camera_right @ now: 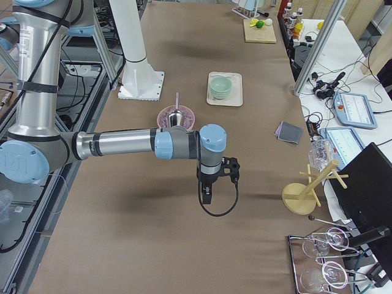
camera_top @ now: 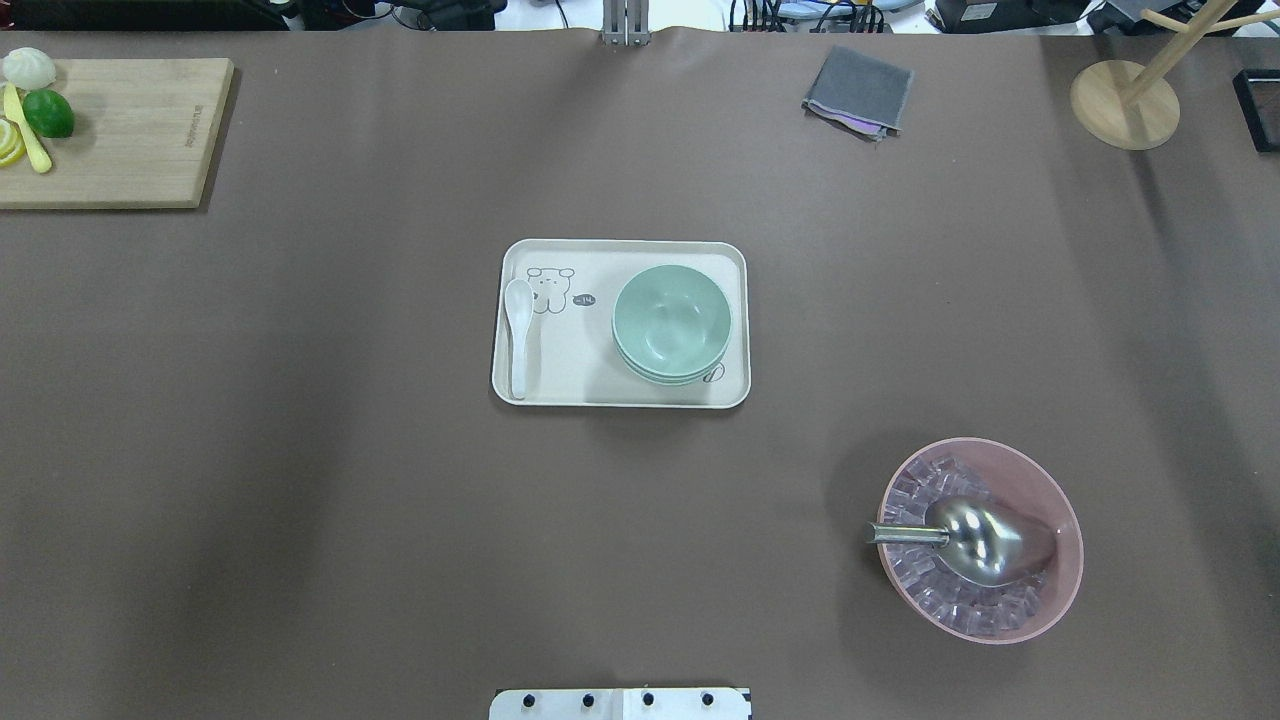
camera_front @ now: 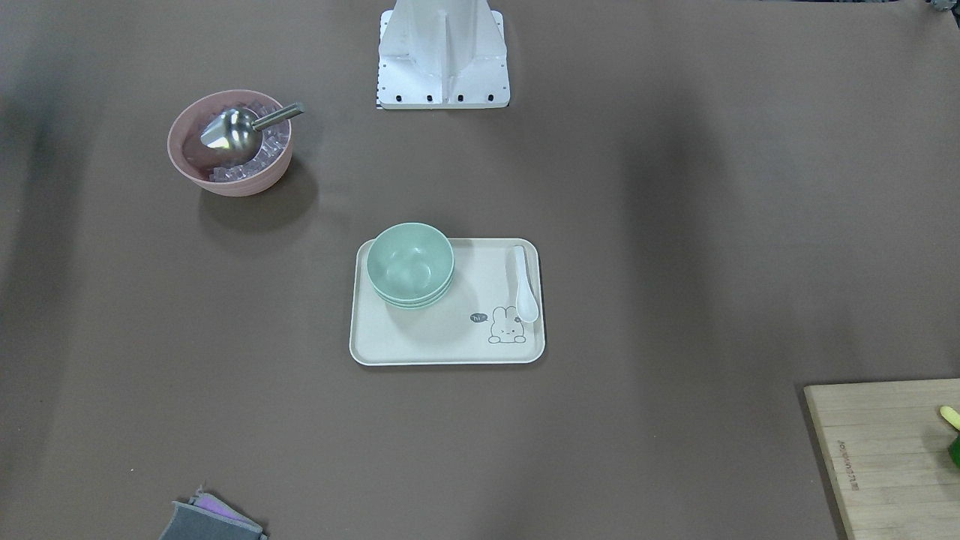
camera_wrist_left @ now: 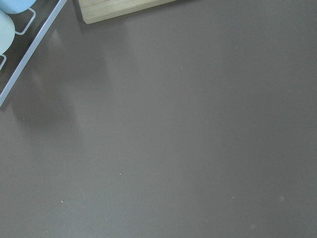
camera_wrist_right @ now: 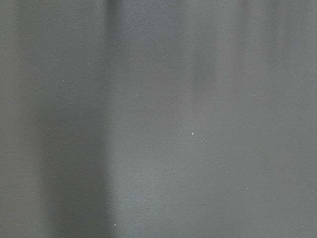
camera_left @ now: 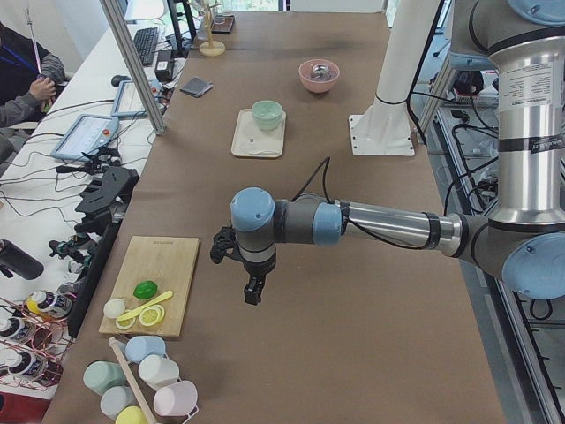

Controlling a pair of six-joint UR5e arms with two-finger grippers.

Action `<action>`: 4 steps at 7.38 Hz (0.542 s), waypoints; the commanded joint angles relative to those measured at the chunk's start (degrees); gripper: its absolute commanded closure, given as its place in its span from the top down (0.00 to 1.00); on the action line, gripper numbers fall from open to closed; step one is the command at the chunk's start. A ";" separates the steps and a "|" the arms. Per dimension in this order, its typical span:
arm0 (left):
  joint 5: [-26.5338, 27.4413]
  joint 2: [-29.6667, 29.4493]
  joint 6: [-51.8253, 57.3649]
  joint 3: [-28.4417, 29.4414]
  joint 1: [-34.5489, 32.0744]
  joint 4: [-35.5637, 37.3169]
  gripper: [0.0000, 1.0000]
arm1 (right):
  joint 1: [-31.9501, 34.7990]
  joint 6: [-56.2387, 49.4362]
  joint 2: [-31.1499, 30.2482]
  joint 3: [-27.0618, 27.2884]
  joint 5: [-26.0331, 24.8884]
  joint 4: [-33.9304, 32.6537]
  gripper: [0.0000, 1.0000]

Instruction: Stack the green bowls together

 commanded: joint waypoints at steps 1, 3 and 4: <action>0.08 0.13 0.06 0.10 0.00 -0.08 0.98 | 0.00 0.03 -0.12 -0.02 -0.01 -0.09 1.00; 0.08 0.22 -0.03 0.19 -0.09 0.00 0.98 | 0.00 0.03 -0.12 -0.11 -0.01 -0.09 1.00; 0.08 0.30 -0.03 0.28 -0.09 0.00 0.98 | 0.00 0.03 -0.04 -0.80 0.07 0.00 1.00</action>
